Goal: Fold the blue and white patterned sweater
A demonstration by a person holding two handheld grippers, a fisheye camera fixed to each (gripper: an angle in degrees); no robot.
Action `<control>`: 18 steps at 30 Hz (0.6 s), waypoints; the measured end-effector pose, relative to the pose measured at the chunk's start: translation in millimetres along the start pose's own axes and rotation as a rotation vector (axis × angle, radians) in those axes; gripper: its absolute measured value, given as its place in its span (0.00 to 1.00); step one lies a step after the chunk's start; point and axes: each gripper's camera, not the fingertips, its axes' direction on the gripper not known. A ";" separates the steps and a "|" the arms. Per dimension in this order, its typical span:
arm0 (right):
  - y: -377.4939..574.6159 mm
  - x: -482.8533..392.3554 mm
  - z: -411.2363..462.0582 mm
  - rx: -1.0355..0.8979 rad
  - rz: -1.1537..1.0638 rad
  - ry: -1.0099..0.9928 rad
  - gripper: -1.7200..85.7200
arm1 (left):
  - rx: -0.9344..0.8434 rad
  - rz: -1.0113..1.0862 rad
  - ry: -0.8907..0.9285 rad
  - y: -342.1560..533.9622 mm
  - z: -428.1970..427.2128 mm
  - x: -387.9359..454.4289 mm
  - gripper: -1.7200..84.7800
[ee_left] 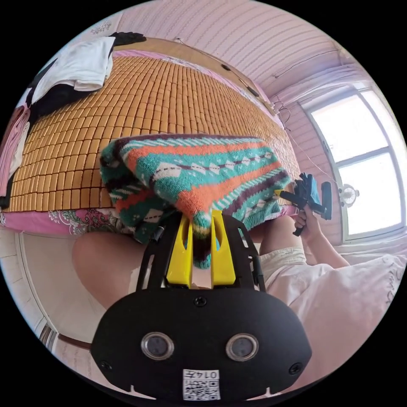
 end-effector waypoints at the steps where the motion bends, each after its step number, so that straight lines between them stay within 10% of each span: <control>1: 2.6 1.4 -9.6 0.010 -0.009 -0.049 0.07 | 0.027 0.017 0.012 -2.1 -10.2 2.4 0.09; 10: -7.4 9.9 -194.0 0.522 -0.054 -0.532 0.05 | 0.333 0.249 0.178 -69.6 -117.8 35.3 0.09; 18: -172.8 -30.9 -196.4 0.447 -0.093 -0.113 0.08 | 0.187 -0.022 0.197 -232.3 -57.6 -0.5 0.13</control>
